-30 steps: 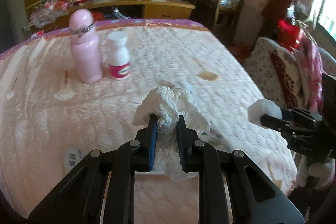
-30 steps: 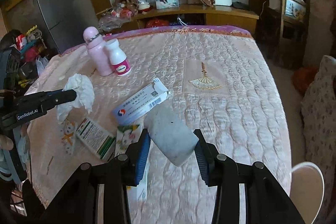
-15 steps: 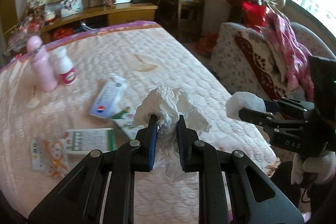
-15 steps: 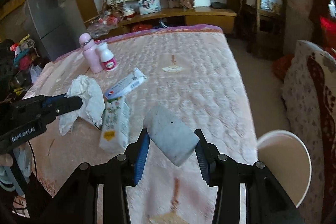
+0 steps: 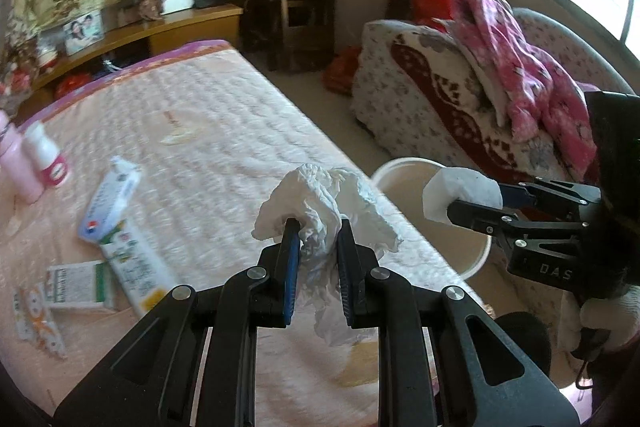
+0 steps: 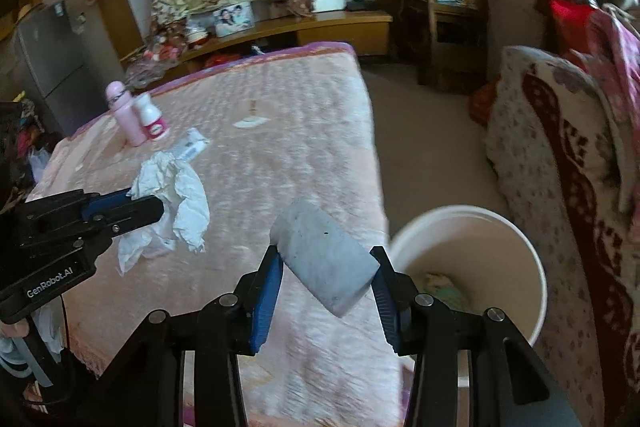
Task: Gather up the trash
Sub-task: 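Carry tissue and sponge over the white bucket and open both tools to drop them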
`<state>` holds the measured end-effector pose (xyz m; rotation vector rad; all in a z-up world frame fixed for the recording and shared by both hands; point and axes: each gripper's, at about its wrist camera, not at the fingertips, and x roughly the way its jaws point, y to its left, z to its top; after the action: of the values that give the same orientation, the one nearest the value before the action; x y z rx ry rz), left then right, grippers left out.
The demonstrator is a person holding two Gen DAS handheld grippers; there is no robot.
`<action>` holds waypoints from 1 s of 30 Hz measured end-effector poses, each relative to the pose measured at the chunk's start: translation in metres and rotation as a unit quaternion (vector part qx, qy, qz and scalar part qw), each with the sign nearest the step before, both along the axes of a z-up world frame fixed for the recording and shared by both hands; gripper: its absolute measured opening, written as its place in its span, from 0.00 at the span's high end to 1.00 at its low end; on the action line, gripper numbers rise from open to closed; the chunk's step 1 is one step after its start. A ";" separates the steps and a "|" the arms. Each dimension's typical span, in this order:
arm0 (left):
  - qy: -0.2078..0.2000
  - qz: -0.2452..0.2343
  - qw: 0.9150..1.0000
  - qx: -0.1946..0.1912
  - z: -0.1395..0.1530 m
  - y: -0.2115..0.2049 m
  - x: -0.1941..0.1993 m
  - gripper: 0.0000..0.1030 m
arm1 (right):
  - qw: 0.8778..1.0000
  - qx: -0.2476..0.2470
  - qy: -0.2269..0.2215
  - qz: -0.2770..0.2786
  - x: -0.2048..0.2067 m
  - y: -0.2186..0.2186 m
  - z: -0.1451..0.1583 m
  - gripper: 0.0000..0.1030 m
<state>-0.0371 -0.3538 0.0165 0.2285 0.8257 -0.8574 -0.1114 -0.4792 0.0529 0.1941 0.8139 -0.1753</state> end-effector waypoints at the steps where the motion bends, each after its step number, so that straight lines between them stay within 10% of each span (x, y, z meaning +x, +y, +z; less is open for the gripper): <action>1: 0.002 -0.007 1.000 0.001 -0.002 -0.009 -0.004 0.85 | 1.000 0.002 0.002 -0.008 -0.005 -0.007 -0.002 0.60; 26: 0.074 -0.071 0.995 -0.006 -0.044 -0.117 -0.029 0.85 | 0.993 0.022 0.040 -0.109 -0.050 -0.097 -0.049 0.57; 30: 0.078 -0.070 0.994 -0.010 -0.048 -0.122 -0.030 0.73 | 0.992 0.020 0.039 -0.120 -0.049 -0.104 -0.052 0.50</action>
<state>-0.0672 -0.4756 -0.0310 0.2051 0.9547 -1.0247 -0.1607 -0.5834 0.0010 0.3246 0.8720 -0.3949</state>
